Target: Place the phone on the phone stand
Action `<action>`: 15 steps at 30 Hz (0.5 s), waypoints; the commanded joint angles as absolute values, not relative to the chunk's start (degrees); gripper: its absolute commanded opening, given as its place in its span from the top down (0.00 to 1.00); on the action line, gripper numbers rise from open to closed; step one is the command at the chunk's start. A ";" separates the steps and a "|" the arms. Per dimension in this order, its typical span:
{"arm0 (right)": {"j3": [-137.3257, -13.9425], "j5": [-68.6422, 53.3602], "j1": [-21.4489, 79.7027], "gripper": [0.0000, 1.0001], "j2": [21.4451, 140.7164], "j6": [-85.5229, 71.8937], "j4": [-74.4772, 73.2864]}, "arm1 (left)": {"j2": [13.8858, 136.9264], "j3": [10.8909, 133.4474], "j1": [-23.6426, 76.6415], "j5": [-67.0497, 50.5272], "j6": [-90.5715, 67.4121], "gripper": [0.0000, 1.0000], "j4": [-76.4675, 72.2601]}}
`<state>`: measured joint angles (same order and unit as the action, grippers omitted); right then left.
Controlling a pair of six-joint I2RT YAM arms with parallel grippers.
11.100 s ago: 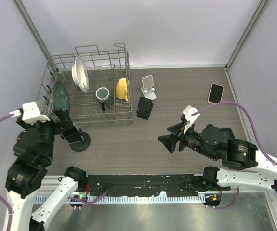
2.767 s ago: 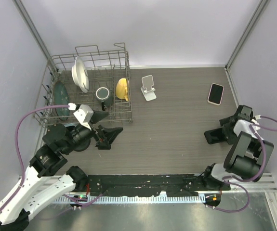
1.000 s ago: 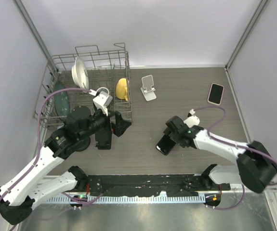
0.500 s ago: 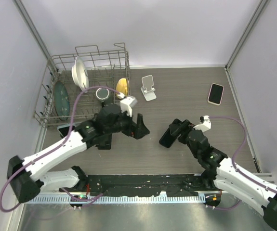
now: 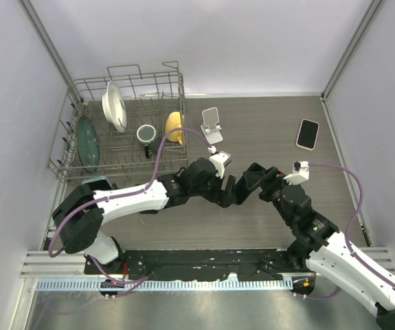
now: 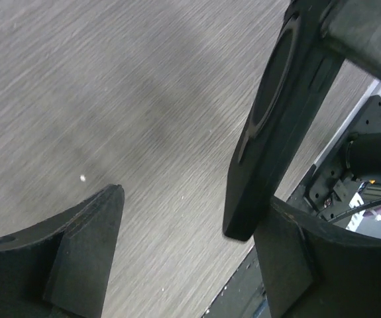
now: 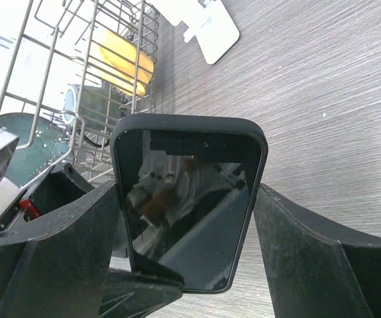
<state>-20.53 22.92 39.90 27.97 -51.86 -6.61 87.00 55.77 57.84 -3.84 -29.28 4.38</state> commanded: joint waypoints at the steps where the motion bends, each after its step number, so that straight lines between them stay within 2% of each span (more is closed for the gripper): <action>1: -24.96 20.04 39.99 0.99 26.89 -52.47 -4.66 | 88.50 59.85 58.54 -3.69 -29.00 0.28 -4.39; 6: -25.57 17.76 39.90 0.99 25.67 -52.03 -5.53 | 89.38 59.94 58.54 -4.57 -30.23 0.47 -7.82; 9: -26.54 16.79 39.90 0.99 25.40 -51.42 -5.98 | 90.35 60.90 58.62 -6.41 -30.41 0.63 -7.91; 10: -27.24 16.44 39.99 0.99 25.57 -50.98 -6.06 | 90.53 61.26 58.54 -6.94 -30.32 0.73 -7.56; 11: -27.51 15.57 39.99 0.99 26.01 -50.54 -5.98 | 90.61 61.52 58.54 -7.64 -30.24 0.78 -7.12; 12: -27.94 14.86 39.99 0.99 26.45 -50.10 -5.80 | 90.35 61.70 58.54 -7.99 -30.15 0.89 -6.95; 13: -28.91 13.81 39.90 0.95 26.98 -48.01 -5.80 | 89.66 61.53 58.54 -8.35 -29.97 0.92 -6.94; 14: -29.52 12.49 39.99 0.82 27.50 -46.16 -5.80 | 88.95 61.26 58.54 -8.35 -29.19 0.94 -6.68; 15: -30.23 8.65 39.99 0.47 29.08 -43.79 -5.97 | 86.77 60.39 58.54 -8.00 -29.09 1.00 -6.51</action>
<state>-23.99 18.76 39.24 27.44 -49.69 -11.53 90.00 59.24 59.72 -9.19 -29.54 -3.55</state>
